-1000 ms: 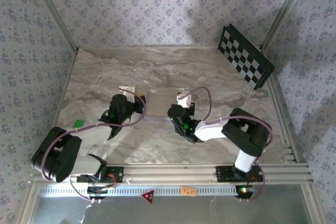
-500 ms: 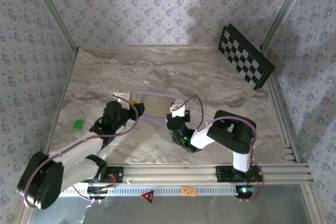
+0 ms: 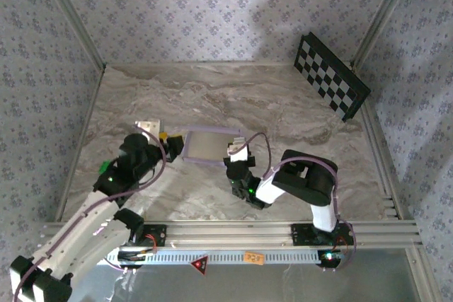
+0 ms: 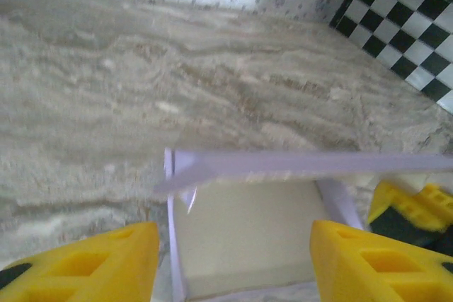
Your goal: Fold the paper box
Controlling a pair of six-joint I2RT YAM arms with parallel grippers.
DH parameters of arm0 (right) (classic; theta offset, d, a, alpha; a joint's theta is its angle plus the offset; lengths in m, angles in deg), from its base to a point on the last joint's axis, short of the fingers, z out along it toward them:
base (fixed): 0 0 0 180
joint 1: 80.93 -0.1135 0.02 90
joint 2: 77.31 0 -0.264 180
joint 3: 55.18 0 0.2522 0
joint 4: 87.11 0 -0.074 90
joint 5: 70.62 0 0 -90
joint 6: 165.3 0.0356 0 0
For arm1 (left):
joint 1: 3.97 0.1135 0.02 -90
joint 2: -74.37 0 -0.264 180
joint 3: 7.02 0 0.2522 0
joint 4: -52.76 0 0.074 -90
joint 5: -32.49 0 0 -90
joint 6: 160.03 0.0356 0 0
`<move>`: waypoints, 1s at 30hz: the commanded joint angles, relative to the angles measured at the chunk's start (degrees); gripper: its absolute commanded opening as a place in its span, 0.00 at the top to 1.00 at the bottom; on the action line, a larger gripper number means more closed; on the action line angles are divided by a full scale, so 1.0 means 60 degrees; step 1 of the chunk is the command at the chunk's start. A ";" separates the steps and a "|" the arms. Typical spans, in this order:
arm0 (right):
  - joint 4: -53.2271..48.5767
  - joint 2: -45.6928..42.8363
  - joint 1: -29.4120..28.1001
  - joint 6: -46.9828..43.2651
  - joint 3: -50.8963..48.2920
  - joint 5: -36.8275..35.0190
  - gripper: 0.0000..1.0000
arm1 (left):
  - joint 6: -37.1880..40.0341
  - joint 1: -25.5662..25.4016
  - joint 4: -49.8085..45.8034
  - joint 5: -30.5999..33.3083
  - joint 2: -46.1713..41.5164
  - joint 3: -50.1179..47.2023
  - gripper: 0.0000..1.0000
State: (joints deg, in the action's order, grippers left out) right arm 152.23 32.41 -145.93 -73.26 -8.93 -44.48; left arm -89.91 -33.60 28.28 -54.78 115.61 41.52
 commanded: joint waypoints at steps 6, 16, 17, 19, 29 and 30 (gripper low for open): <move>0.0082 -0.0809 -0.0286 -0.0076 -0.0694 -0.0266 0.50 | 0.1103 0.0290 -0.1670 -0.1244 0.2872 0.3247 0.40; -0.2427 -0.3891 -0.0983 0.0953 -0.2162 -0.1133 0.44 | 0.1437 0.0606 -0.2379 -0.2647 0.5257 0.4418 0.46; -0.3423 -0.4463 -0.0995 0.1322 -0.2146 -0.1135 0.44 | 0.1352 0.0602 -0.2323 -0.2734 0.5313 0.4304 0.46; -0.6589 -0.5681 -0.0988 0.3070 -0.1795 -0.1111 0.44 | 0.1202 0.0610 -0.2221 -0.2896 0.5381 0.4099 0.47; -1.3673 -0.9461 0.1131 0.6183 -0.0556 0.2219 0.48 | 0.0418 0.0517 -0.1501 -0.3359 0.5198 0.2668 0.50; -1.3767 -0.9410 0.1454 0.6130 -0.0393 0.2830 0.48 | 0.0360 0.0486 -0.1424 -0.3383 0.5184 0.2531 0.50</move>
State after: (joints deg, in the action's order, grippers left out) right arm 77.98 -23.75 -140.46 -38.18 -13.26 -38.31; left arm -85.69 -30.23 17.72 -73.03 147.98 58.05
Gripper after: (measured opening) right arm 0.524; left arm 0.500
